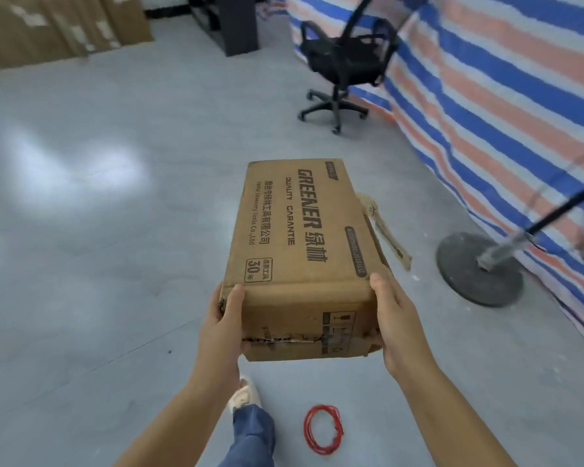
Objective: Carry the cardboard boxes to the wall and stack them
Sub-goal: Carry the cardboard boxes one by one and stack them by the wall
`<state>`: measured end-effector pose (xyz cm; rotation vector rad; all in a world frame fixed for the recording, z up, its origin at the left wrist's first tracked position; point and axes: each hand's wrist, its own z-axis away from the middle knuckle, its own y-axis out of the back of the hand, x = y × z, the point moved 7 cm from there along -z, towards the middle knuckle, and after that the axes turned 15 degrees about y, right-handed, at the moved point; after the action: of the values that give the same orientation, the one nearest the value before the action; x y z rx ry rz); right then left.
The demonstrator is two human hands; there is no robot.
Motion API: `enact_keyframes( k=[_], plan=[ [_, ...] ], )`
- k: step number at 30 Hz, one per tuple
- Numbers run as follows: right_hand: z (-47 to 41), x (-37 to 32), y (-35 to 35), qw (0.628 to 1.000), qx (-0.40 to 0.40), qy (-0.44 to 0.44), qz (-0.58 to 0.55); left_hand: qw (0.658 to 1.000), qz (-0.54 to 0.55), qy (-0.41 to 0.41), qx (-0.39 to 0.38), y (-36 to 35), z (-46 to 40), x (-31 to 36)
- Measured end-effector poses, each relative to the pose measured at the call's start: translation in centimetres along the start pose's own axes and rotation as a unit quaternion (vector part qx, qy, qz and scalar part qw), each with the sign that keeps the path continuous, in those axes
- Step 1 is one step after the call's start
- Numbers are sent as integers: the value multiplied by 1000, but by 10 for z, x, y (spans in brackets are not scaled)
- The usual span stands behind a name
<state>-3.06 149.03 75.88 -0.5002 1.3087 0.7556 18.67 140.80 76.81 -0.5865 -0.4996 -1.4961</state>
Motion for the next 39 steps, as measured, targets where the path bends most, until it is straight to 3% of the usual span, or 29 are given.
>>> enact_keyframes(
  k=[8,16,33,39],
  plan=[
    [-53,-45,-180,995,-96,17,4,996,76,-30,39,108,-64,111],
    [-106,-80,-305,978,-198,64,30,984,134,-76,94,169,-108,182],
    [-362,-147,-493,956,-280,77,35,969,176,-84,150,136,-295,396],
    [-426,-166,-592,941,-328,78,39,954,207,-90,199,162,-347,469]
  ],
)
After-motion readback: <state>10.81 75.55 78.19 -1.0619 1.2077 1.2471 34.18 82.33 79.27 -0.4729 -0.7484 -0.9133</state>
